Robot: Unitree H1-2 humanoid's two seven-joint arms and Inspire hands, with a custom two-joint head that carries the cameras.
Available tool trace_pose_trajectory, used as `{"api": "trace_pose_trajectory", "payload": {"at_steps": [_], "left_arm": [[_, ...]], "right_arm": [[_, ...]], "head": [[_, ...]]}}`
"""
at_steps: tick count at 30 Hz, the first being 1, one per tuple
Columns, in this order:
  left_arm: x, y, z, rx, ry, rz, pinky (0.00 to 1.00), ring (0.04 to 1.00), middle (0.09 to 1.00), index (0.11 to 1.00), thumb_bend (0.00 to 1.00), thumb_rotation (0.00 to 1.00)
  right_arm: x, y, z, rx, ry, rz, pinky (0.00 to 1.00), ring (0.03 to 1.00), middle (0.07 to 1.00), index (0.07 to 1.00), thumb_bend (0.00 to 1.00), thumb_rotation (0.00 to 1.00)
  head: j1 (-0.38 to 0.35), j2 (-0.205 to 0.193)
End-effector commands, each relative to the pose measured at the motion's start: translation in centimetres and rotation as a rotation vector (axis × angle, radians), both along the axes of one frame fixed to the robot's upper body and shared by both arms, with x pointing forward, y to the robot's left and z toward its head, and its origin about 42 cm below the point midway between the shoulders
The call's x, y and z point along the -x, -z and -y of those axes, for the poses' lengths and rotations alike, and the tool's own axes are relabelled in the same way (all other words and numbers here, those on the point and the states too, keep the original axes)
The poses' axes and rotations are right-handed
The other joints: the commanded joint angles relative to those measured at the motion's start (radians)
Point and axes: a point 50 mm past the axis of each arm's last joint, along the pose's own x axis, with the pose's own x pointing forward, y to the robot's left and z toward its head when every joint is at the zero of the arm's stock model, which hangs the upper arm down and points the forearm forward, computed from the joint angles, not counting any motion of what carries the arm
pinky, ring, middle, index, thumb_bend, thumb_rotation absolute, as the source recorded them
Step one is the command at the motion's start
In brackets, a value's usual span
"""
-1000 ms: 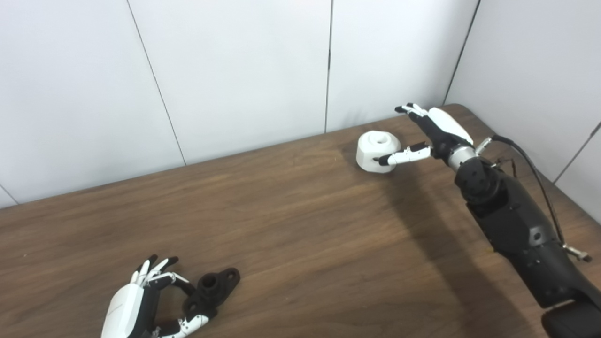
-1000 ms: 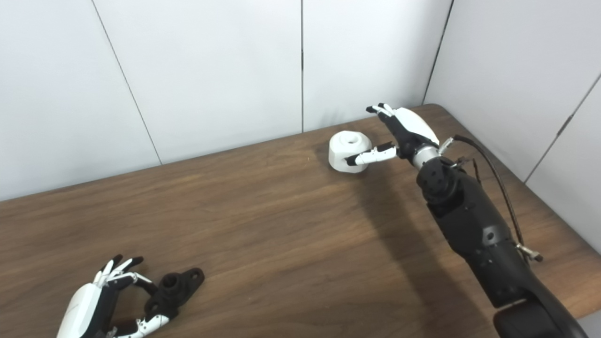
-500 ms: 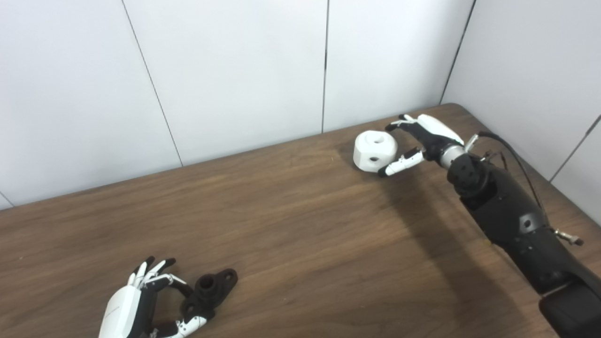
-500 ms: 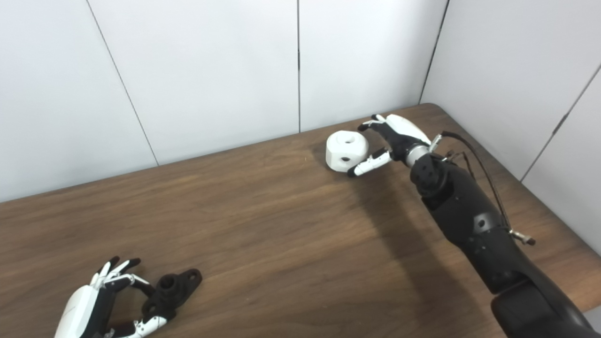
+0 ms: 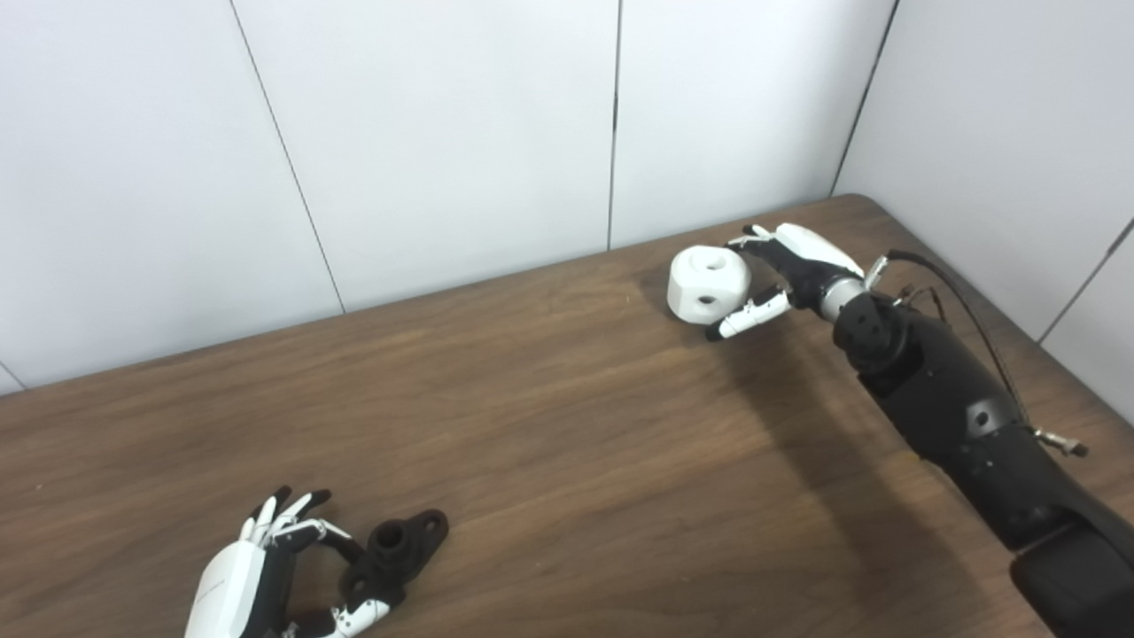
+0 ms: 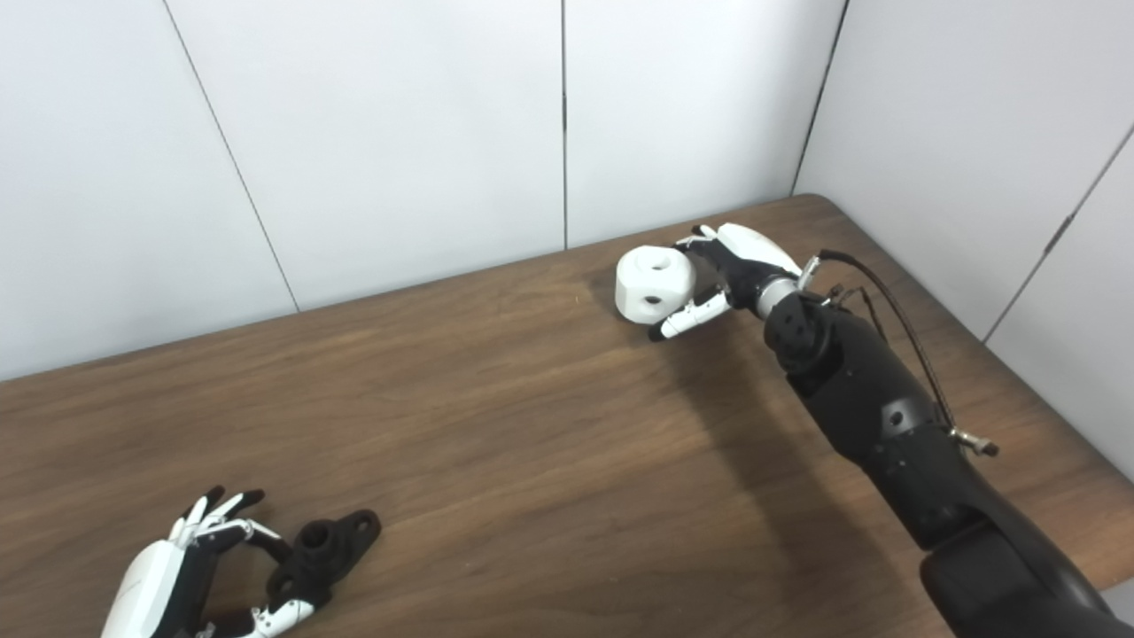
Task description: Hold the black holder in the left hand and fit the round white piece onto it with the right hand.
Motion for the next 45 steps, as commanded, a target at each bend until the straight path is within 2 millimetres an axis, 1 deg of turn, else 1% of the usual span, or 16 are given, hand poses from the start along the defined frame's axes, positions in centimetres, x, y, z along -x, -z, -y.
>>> {"api": "trace_pose_trajectory", "payload": {"at_steps": [1,9,16,18,24,26,32,33,34,35,38,45], "left_arm": [[0.3,0.1,-0.5,-0.017,-0.009,-0.012,1.00,1.000,0.885,0.482,0.52,0.04],[0.4,0.1,-0.6,-0.009,-0.014,-0.010,1.00,1.000,0.883,0.482,0.52,0.04],[0.5,0.1,-0.7,-0.011,-0.012,-0.012,1.00,1.000,0.885,0.482,0.52,0.04],[0.6,0.2,-0.7,-0.013,-0.014,-0.012,1.00,1.000,0.885,0.482,0.52,0.04],[0.5,0.2,-0.7,-0.013,-0.012,-0.007,1.00,1.000,0.884,0.482,0.52,0.04],[0.5,0.2,-0.7,-0.013,-0.013,-0.007,1.00,1.000,0.883,0.482,0.52,0.04],[0.6,0.1,-0.7,-0.013,-0.011,-0.006,1.00,1.000,0.883,0.482,0.52,0.04],[0.6,0.0,-0.7,-0.012,-0.011,-0.006,1.00,1.000,0.883,0.482,0.52,0.04],[0.6,0.0,-0.7,-0.010,-0.011,-0.005,1.00,1.000,0.883,0.482,0.52,0.04],[0.6,0.0,-0.7,-0.008,-0.011,-0.004,1.00,1.000,0.882,0.482,0.52,0.04],[0.6,0.0,-0.7,-0.006,-0.014,-0.009,1.00,1.000,0.883,0.482,0.52,0.04],[0.6,0.0,-0.7,-0.010,-0.010,-0.008,1.00,1.000,0.883,0.482,0.52,0.04]], "right_arm": [[-1.1,-3.1,0.0,0.033,-0.002,0.085,0.94,1.000,1.000,0.843,1.00,0.42],[-1.2,-2.9,-0.2,0.039,-0.002,0.083,0.94,1.000,1.000,0.843,1.00,0.43],[-1.4,-2.2,-0.1,0.046,0.006,0.100,0.94,1.000,0.992,0.802,0.98,0.46],[-1.5,-2.1,-0.2,0.042,0.006,0.110,0.94,1.000,0.981,0.785,0.97,0.46],[-1.6,-1.8,-0.2,0.042,0.019,0.132,0.94,1.000,0.938,0.693,0.87,0.34],[-1.6,-1.6,-0.1,0.049,0.014,0.141,0.92,0.997,0.925,0.662,0.82,0.30],[-1.9,-1.1,0.1,0.061,0.002,0.155,0.90,0.981,0.899,0.594,0.73,0.23],[-1.9,-1.0,0.2,0.062,0.001,0.156,0.90,0.981,0.897,0.544,0.62,0.19],[-1.9,-1.0,0.2,0.061,0.002,0.155,0.90,0.980,0.895,0.518,0.57,0.17],[-1.9,-1.0,0.2,0.060,0.003,0.155,0.90,0.980,0.893,0.501,0.54,0.16],[-1.9,-0.9,0.1,0.065,0.004,0.157,0.90,0.976,0.881,0.489,0.52,0.14],[-1.8,-1.1,-0.2,0.077,-0.005,0.155,0.89,0.965,0.868,0.486,0.51,0.14]], "head": [[0.000,0.001],[0.000,0.005],[-0.001,0.007],[-0.001,0.007],[0.002,0.008],[0.003,0.009],[0.002,0.011],[0.002,0.011],[0.003,0.012],[0.003,0.013],[0.002,0.013],[-0.001,0.012]]}}
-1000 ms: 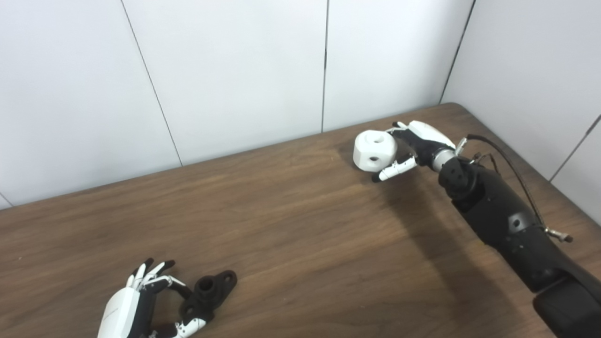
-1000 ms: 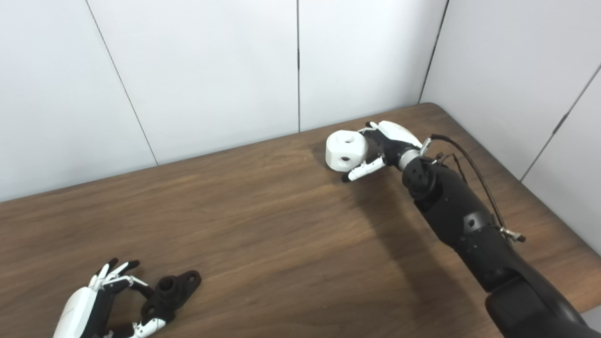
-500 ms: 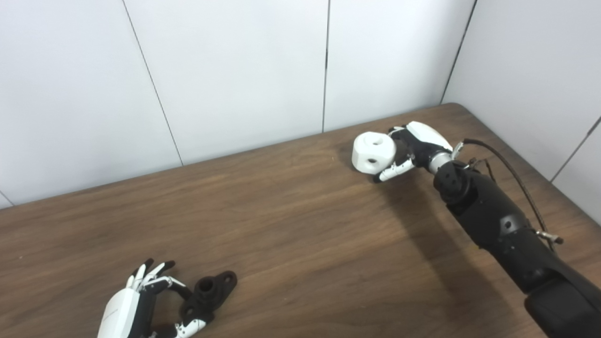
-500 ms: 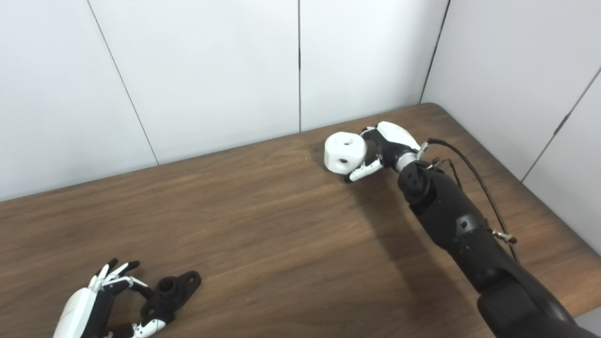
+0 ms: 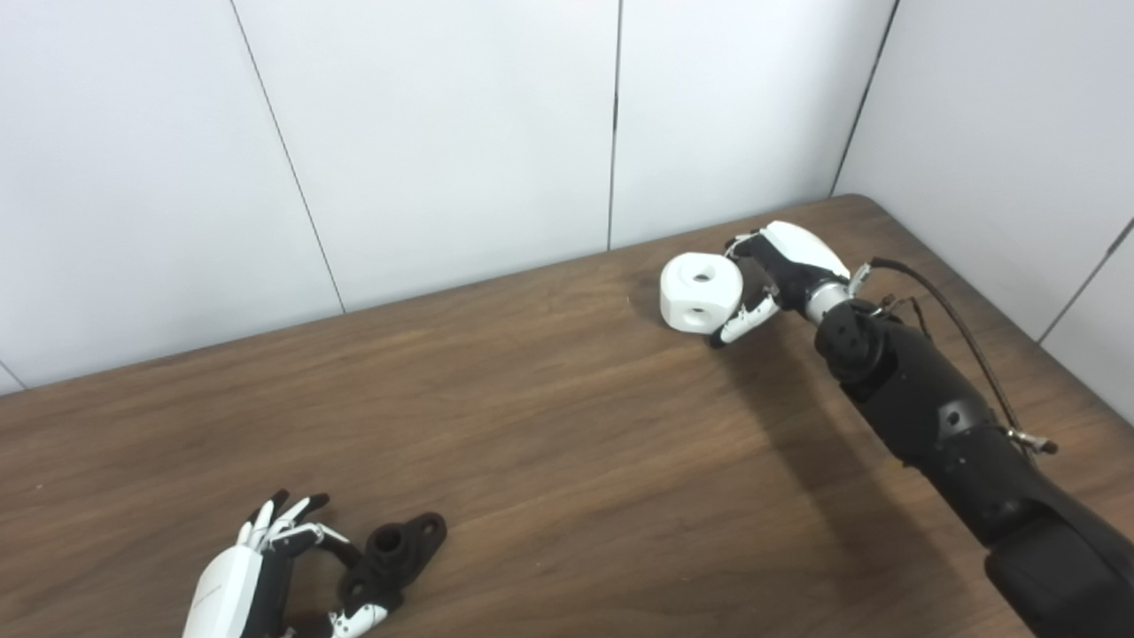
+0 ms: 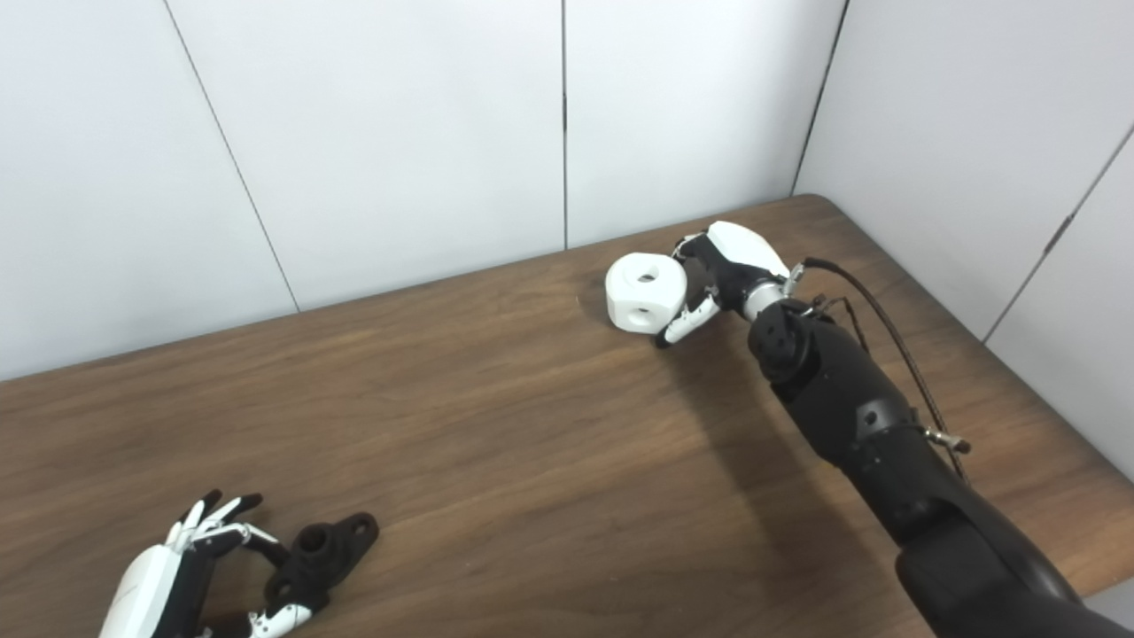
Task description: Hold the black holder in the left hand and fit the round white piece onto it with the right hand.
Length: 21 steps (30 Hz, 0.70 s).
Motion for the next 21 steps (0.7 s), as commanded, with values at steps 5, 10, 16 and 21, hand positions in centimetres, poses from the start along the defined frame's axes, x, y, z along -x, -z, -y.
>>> {"api": "trace_pose_trajectory", "payload": {"at_steps": [5,10,16,21], "left_arm": [[0.30,-0.04,-0.48,-0.011,-0.011,-0.008,1.00,1.000,0.882,0.482,0.52,0.04],[0.29,-0.08,-0.42,-0.017,-0.009,-0.005,1.00,1.000,0.882,0.482,0.52,0.04],[0.27,-0.05,-0.38,-0.011,-0.012,-0.007,1.00,1.000,0.881,0.482,0.52,0.04],[0.25,-0.10,-0.37,-0.016,-0.010,-0.008,1.00,1.000,0.881,0.482,0.52,0.04]], "right_arm": [[-0.71,-2.75,0.20,0.040,-0.011,0.081,0.88,0.958,0.855,0.486,0.51,0.14],[-0.70,-2.75,0.19,0.044,-0.015,0.080,0.88,0.958,0.860,0.484,0.51,0.14],[-0.40,-2.90,-0.28,0.029,-0.022,0.063,0.89,0.939,0.861,0.482,0.50,0.13],[-0.16,-2.73,-0.34,0.001,-0.017,0.052,0.95,0.979,0.881,0.483,0.50,0.13]], "head": [[0.000,-0.001],[0.001,-0.001],[0.003,-0.001],[0.001,-0.001]]}}
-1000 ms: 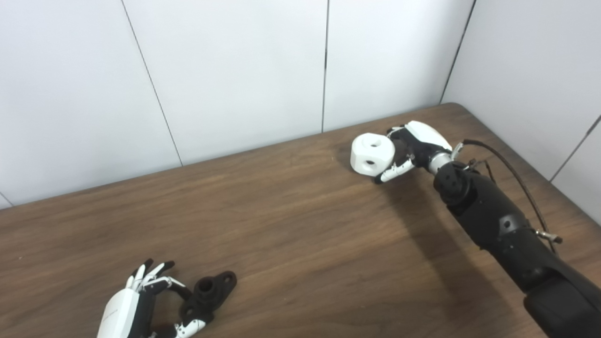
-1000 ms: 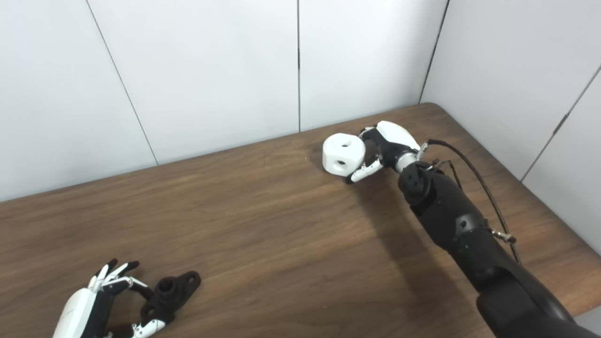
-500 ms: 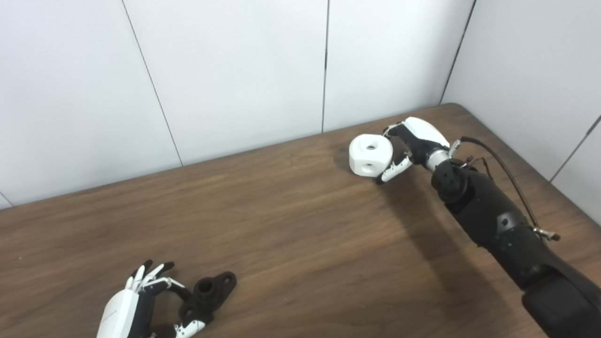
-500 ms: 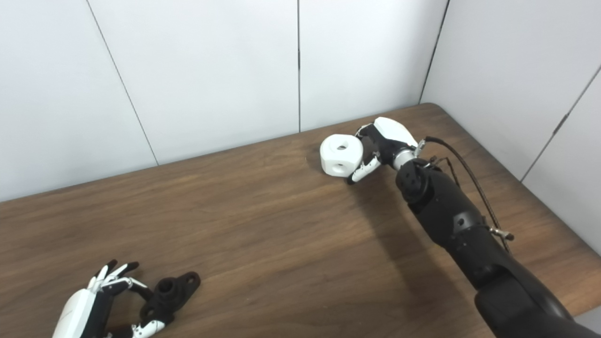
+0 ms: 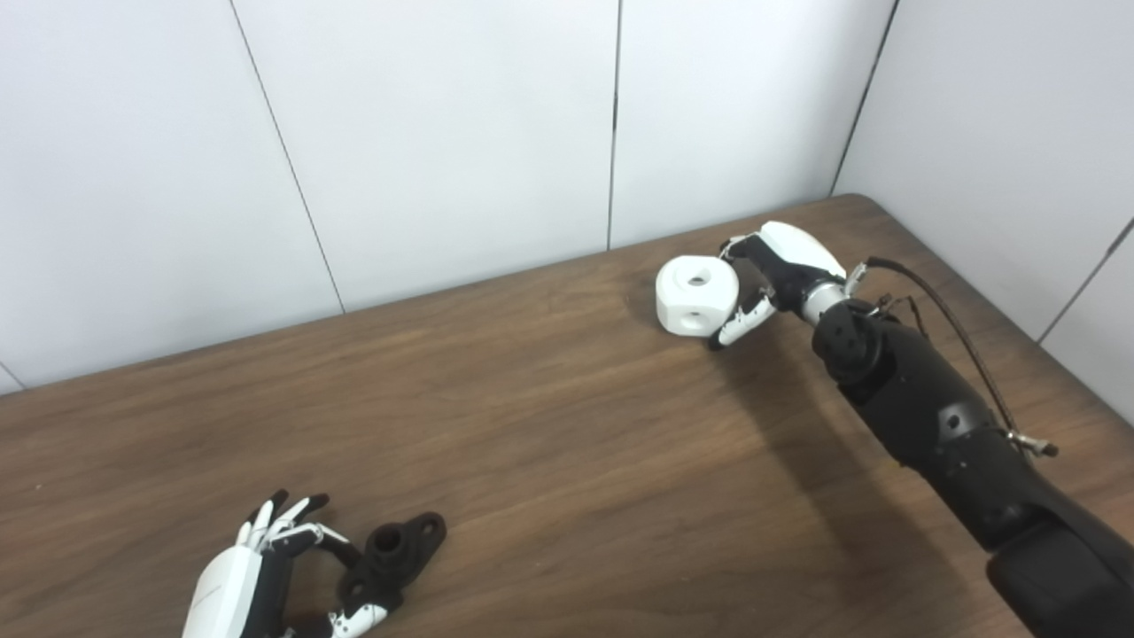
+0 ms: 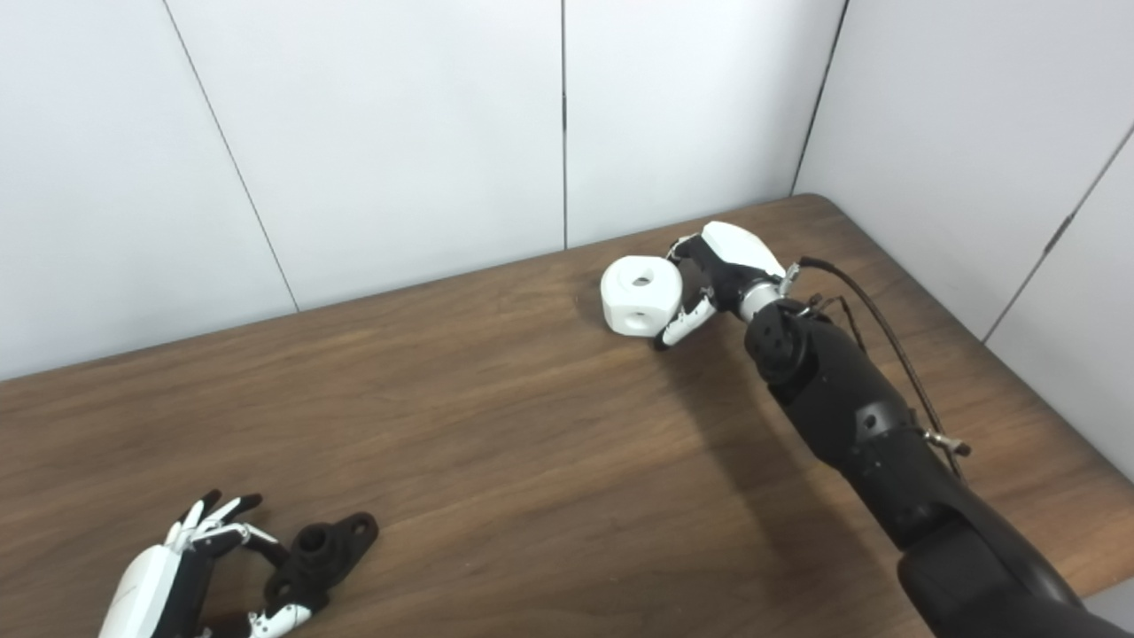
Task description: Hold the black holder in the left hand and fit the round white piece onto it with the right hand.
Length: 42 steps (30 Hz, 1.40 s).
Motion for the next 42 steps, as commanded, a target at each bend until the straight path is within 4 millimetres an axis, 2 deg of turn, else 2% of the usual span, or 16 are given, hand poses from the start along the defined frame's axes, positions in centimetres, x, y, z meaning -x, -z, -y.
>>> {"api": "trace_pose_trajectory", "payload": {"at_steps": [1,6,7,9,18,19,21,22,24,25,26,28,31,33,42], "left_arm": [[0.2,-0.1,-0.4,-0.015,-0.009,-0.010,1.00,1.000,0.882,0.482,0.52,0.04],[0.2,-0.1,-0.3,-0.018,-0.008,-0.010,1.00,1.000,0.882,0.482,0.52,0.04],[0.2,-0.1,-0.3,-0.020,-0.009,-0.010,1.00,1.000,0.882,0.482,0.52,0.04],[0.2,-0.1,-0.3,-0.020,-0.009,-0.010,1.00,1.000,0.881,0.482,0.52,0.04],[0.2,-0.1,-0.3,-0.014,-0.010,-0.014,1.00,1.000,0.883,0.482,0.52,0.04],[0.2,-0.1,-0.3,-0.015,-0.009,-0.013,1.00,1.000,0.882,0.482,0.52,0.04],[0.2,-0.1,-0.3,-0.017,-0.010,-0.012,1.00,1.000,0.882,0.482,0.52,0.04],[0.2,-0.1,-0.3,-0.017,-0.010,-0.012,1.00,1.000,0.881,0.482,0.52,0.04],[0.2,-0.2,-0.3,-0.017,-0.010,-0.013,1.00,1.000,0.881,0.482,0.52,0.04],[0.2,-0.2,-0.3,-0.018,-0.010,-0.013,1.00,1.000,0.882,0.482,0.52,0.04],[0.2,-0.2,-0.3,-0.019,-0.010,-0.014,1.00,1.000,0.883,0.482,0.52,0.04],[0.1,-0.2,-0.3,-0.019,-0.008,-0.014,1.00,1.000,0.883,0.482,0.52,0.04],[0.0,-0.2,-0.3,-0.025,-0.001,-0.020,1.00,1.000,0.886,0.482,0.52,0.04],[0.0,-0.2,-0.3,-0.025,0.002,-0.024,1.00,1.000,0.887,0.482,0.52,0.04],[-0.4,-0.1,-0.1,-0.031,0.010,-0.025,1.00,1.000,0.886,0.482,0.52,0.04]], "right_arm": [[-0.6,-2.4,0.4,0.003,0.001,0.062,0.97,0.975,0.879,0.483,0.50,0.13],[-0.4,-2.5,0.3,0.001,0.009,0.039,0.96,0.957,0.870,0.485,0.50,0.13],[-0.5,-2.6,0.3,0.005,0.010,0.035,0.84,0.854,0.796,0.486,0.50,0.13],[-0.5,-2.6,0.3,0.011,0.009,0.030,0.77,0.789,0.746,0.487,0.50,0.13],[-0.3,-2.7,0.3,0.012,-0.021,0.032,0.69,0.764,0.739,0.487,0.50,0.13],[-0.2,-2.7,0.3,0.014,-0.026,0.035,0.66,0.740,0.724,0.487,0.50,0.13],[-0.1,-2.5,0.3,-0.006,-0.039,0.045,0.51,0.585,0.618,0.487,0.50,0.13],[-0.1,-2.3,0.2,-0.028,-0.047,0.050,0.48,0.561,0.598,0.486,0.50,0.13],[0.0,-2.0,0.2,-0.068,-0.051,0.055,0.49,0.578,0.604,0.485,0.50,0.13],[0.1,-1.8,0.1,-0.090,-0.051,0.053,0.56,0.663,0.680,0.485,0.50,0.13],[0.3,-1.7,0.0,-0.104,-0.054,0.051,0.60,0.705,0.712,0.484,0.50,0.13],[0.6,-1.7,-0.3,-0.121,-0.061,0.049,0.63,0.738,0.740,0.483,0.50,0.13],[1.1,-1.4,-0.6,-0.190,-0.067,0.047,0.78,0.857,0.827,0.483,0.50,0.13],[1.3,-1.3,-0.7,-0.204,-0.075,0.045,0.85,0.901,0.863,0.483,0.50,0.13],[1.5,-1.5,-0.9,-0.238,-0.099,0.065,0.87,0.918,0.880,0.483,0.50,0.13]], "head": [[0.000,0.000],[0.000,0.000],[0.000,-0.002],[0.000,-0.002],[0.000,-0.002],[0.001,-0.002],[0.001,-0.002],[0.001,-0.002],[0.001,-0.002],[0.002,-0.001],[0.003,-0.001],[0.004,0.000],[0.005,0.001],[0.007,0.001],[0.008,-0.001]]}}
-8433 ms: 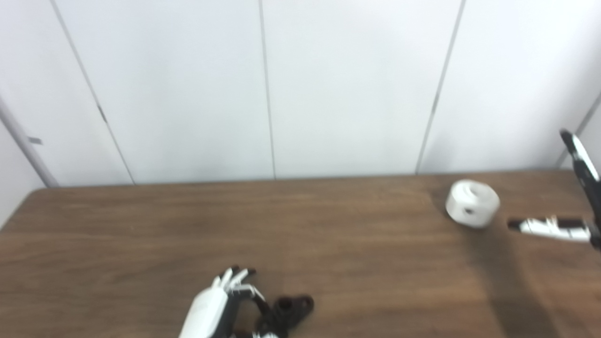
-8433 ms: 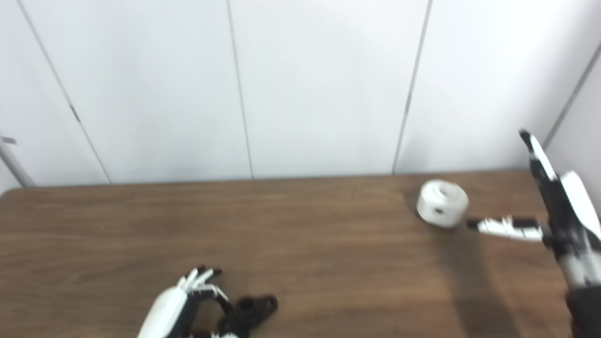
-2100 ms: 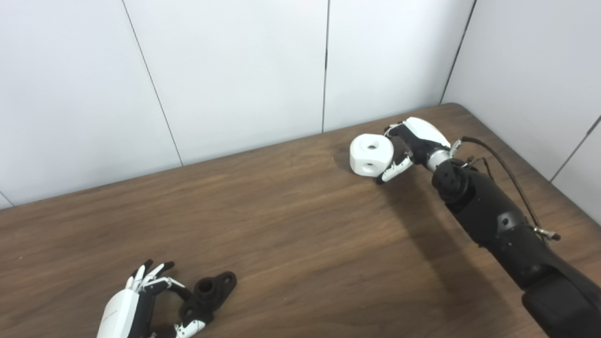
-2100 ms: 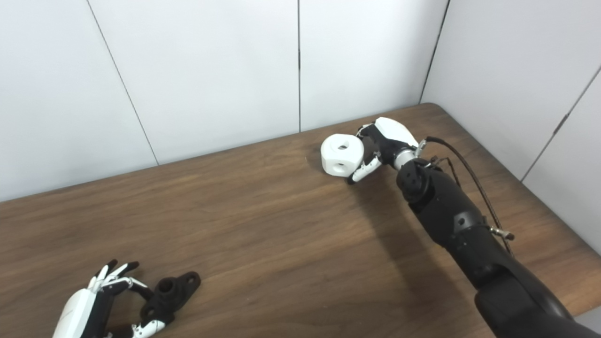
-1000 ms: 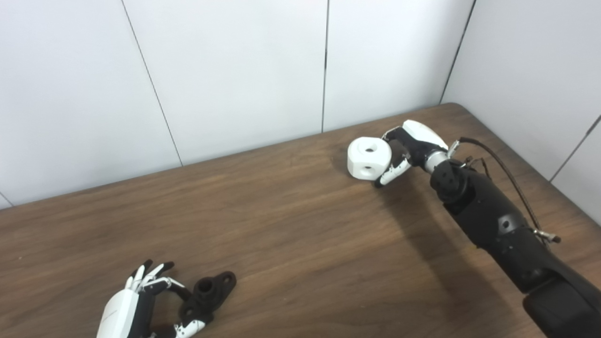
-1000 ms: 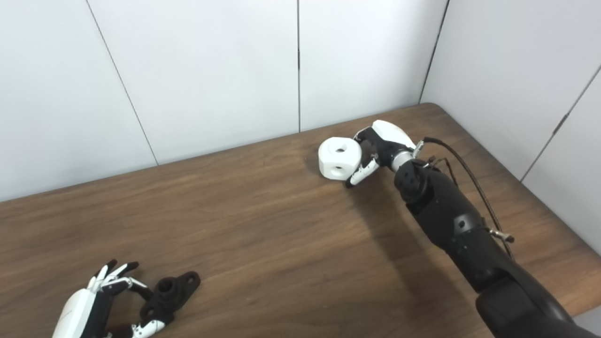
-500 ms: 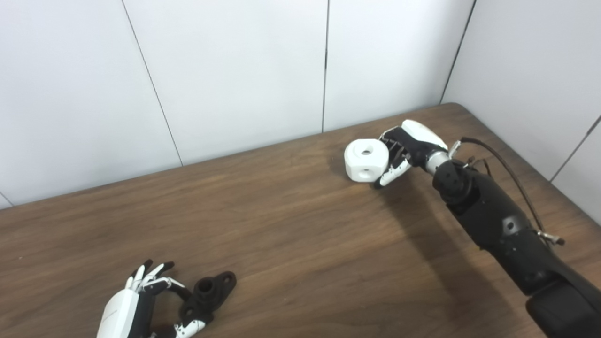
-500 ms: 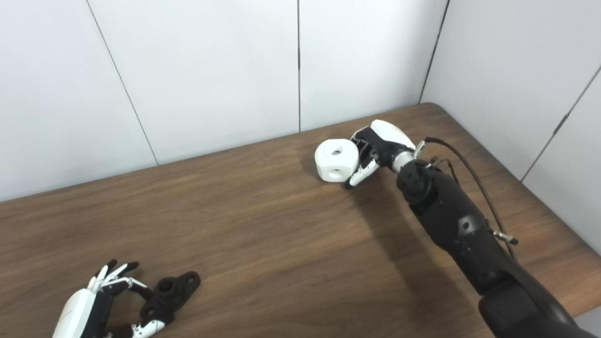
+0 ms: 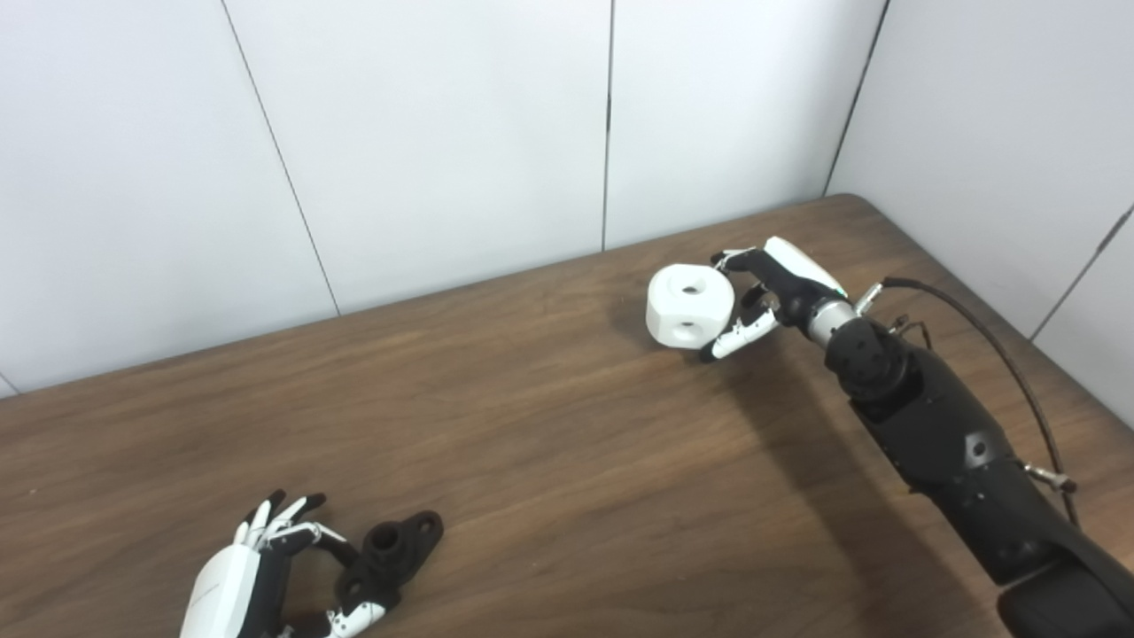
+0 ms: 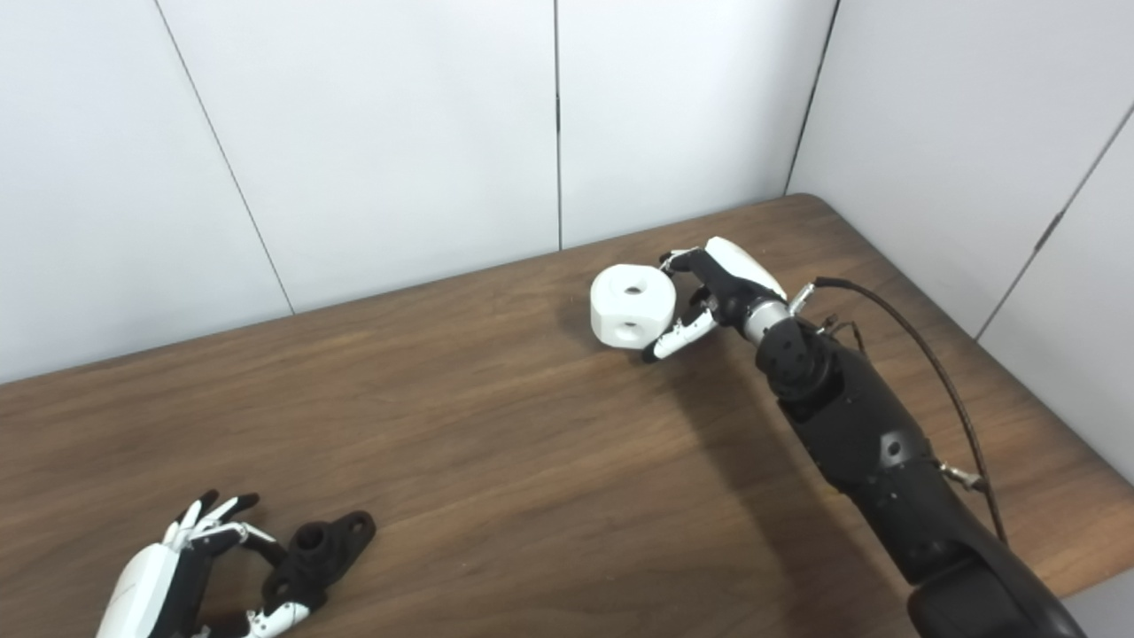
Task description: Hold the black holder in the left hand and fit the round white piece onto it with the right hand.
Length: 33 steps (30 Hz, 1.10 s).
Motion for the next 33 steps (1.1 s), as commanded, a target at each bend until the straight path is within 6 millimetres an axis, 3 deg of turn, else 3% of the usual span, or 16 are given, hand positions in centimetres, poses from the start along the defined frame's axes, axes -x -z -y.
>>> {"api": "trace_pose_trajectory", "payload": {"at_steps": [1,11,16,22,33], "left_arm": [[-0.1,0.0,-0.1,-0.024,0.011,-0.016,1.00,1.000,0.887,0.482,0.52,0.04],[-0.2,0.1,-0.1,-0.022,0.011,-0.018,1.00,1.000,0.888,0.482,0.52,0.04],[-0.6,0.2,0.4,-0.028,0.020,-0.016,1.00,1.000,0.888,0.482,0.52,0.04],[-1.1,0.6,1.5,-0.045,0.035,-0.021,1.00,1.000,0.888,0.482,0.52,0.04],[-2.0,1.3,3.8,-0.072,0.057,-0.020,1.00,1.000,0.887,0.482,0.52,0.04]], "right_arm": [[-0.7,-2.0,-0.6,-0.029,-0.050,0.065,0.87,0.913,0.875,0.483,0.50,0.13],[-0.5,-2.7,-1.6,-0.103,-0.088,0.106,0.87,0.894,0.873,0.481,0.49,0.14],[-0.2,-3.3,-2.6,-0.157,-0.124,0.113,0.88,0.882,0.868,0.480,0.49,0.14],[0.0,-4.1,-3.7,-0.159,-0.194,0.127,0.98,0.960,0.869,0.479,0.50,0.14],[1.9,-6.6,-9.2,-0.182,-0.341,0.146,0.98,0.979,0.875,0.478,0.49,0.14]], "head": [[0.000,0.000],[0.021,0.006],[0.068,0.013],[0.124,0.014],[0.168,0.019]]}}
